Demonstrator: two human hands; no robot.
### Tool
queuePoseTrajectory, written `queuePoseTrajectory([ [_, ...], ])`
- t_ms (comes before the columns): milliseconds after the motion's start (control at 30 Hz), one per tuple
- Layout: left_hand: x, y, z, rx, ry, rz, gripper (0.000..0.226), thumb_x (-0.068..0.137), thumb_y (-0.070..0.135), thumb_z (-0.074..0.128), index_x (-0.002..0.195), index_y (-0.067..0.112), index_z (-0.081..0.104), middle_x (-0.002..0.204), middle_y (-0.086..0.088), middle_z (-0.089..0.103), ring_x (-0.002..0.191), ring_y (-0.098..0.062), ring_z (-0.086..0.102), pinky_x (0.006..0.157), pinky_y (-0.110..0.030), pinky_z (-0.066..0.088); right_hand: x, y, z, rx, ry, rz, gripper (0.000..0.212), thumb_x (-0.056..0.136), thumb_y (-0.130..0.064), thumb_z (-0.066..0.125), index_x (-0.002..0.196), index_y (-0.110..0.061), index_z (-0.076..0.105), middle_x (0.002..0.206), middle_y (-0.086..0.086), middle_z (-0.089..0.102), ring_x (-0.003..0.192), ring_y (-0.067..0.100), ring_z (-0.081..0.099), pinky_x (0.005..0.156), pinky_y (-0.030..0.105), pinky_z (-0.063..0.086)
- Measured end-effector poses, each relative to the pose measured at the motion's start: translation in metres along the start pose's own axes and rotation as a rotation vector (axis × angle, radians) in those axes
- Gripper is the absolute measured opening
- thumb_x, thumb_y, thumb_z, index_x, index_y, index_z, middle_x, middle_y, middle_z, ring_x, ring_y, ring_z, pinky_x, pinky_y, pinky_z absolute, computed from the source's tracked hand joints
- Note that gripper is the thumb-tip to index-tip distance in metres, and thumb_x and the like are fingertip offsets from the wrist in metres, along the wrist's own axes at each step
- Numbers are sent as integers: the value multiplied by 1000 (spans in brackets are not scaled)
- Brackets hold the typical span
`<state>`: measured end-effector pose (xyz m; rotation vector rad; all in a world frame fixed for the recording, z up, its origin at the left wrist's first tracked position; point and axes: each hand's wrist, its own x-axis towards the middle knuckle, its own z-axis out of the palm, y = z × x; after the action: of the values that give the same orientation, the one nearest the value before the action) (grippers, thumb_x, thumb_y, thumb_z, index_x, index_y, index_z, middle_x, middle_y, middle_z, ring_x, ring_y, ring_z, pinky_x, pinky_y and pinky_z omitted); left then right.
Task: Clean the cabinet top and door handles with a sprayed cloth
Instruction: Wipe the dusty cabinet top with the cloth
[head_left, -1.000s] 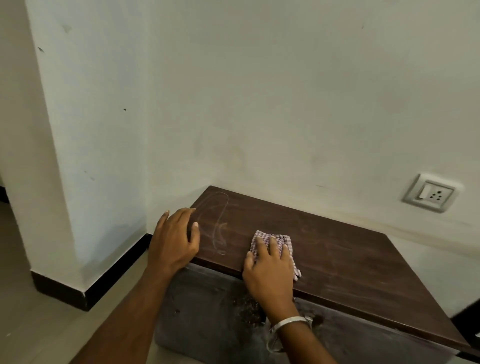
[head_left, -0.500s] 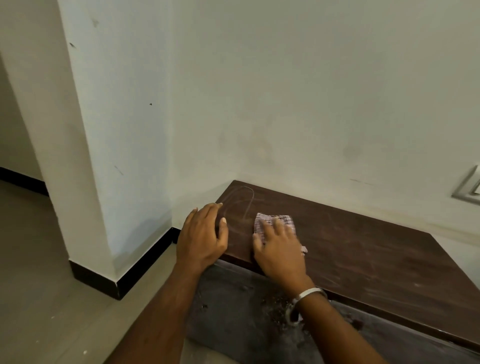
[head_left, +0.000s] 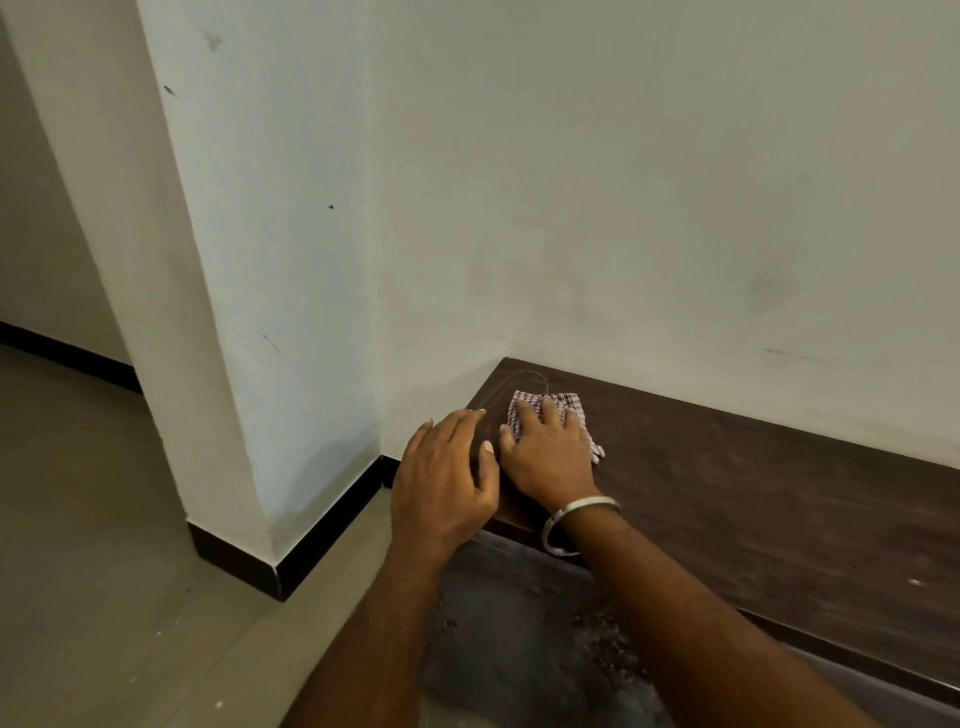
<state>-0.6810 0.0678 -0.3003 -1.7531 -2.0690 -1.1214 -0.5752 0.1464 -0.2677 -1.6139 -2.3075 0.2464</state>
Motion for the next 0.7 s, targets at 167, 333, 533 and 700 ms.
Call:
queuePoseTrajectory([
  [167, -1, 1, -2, -16, 13, -3, 50, 91, 39, 32, 132, 19, 52, 133, 2, 58, 124, -13, 52, 115, -34, 31, 5, 26, -13, -35, -18, -20, 58, 99, -46, 31, 152, -25, 24, 161, 11, 17, 149, 31, 13, 122, 42, 8],
  [333, 0, 1, -1, -24, 1, -15, 47, 92, 38, 35, 133, 20, 52, 133, 3, 58, 122, -13, 52, 115, -35, 31, 18, 70, -26, -85, -19, 112, 59, 97, -47, 31, 152, -25, 25, 161, 11, 18, 147, 35, 15, 122, 44, 11],
  [533, 0, 3, -1, -22, 6, -10, 46, 92, 38, 36, 132, 21, 52, 132, 3, 58, 122, -12, 53, 113, -32, 31, 47, 45, -11, -91, -49, 93, 60, 96, -49, 30, 152, -26, 25, 162, 8, 16, 147, 37, 13, 121, 47, 10],
  [700, 0, 1, -1, -35, 20, -9, 45, 92, 37, 37, 131, 21, 53, 132, 4, 58, 121, -12, 53, 112, -33, 34, 72, 11, 4, -37, -63, -43, 58, 96, -46, 33, 150, -27, 28, 161, 6, 18, 147, 35, 14, 121, 45, 10],
])
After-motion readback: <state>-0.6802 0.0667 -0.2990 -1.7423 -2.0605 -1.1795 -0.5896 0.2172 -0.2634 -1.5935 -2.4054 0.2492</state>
